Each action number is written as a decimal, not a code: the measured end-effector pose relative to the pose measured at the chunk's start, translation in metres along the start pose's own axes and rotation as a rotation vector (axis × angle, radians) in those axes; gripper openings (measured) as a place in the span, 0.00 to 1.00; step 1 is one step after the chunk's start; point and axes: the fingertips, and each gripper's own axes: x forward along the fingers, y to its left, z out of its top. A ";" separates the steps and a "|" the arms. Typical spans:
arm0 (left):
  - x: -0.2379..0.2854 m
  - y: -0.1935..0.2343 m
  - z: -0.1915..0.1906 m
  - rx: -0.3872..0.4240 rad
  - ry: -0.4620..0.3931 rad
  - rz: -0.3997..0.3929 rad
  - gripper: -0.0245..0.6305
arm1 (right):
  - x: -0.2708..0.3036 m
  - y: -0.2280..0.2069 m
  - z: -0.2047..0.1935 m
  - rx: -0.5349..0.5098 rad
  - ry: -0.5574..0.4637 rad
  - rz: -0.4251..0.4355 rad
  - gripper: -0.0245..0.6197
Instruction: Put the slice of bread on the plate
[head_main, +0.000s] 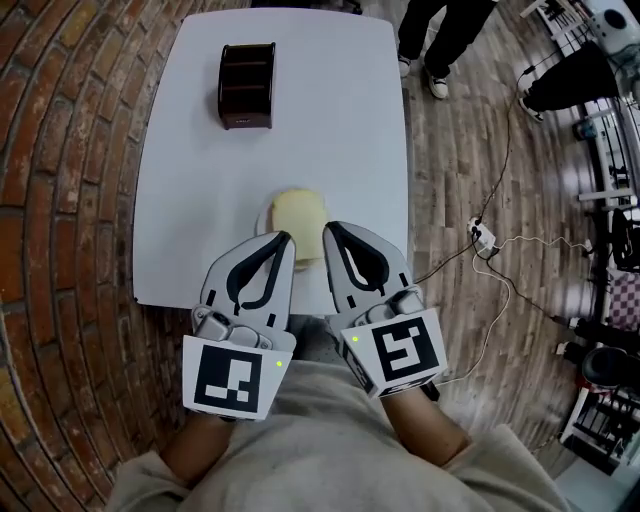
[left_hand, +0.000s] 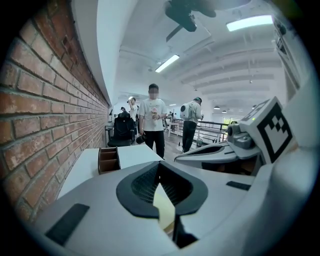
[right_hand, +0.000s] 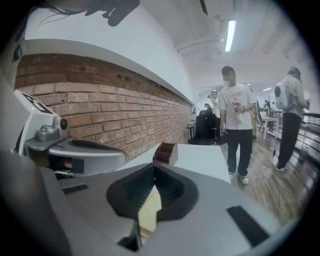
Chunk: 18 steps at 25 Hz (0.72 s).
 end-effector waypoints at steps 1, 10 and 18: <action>-0.003 -0.003 0.004 0.006 -0.010 -0.001 0.05 | -0.006 0.002 0.004 -0.003 -0.012 -0.001 0.05; -0.030 -0.022 0.034 0.064 -0.069 -0.004 0.05 | -0.044 0.021 0.036 -0.023 -0.103 0.009 0.05; -0.052 -0.040 0.037 0.067 -0.080 -0.006 0.05 | -0.070 0.038 0.043 -0.036 -0.136 0.025 0.05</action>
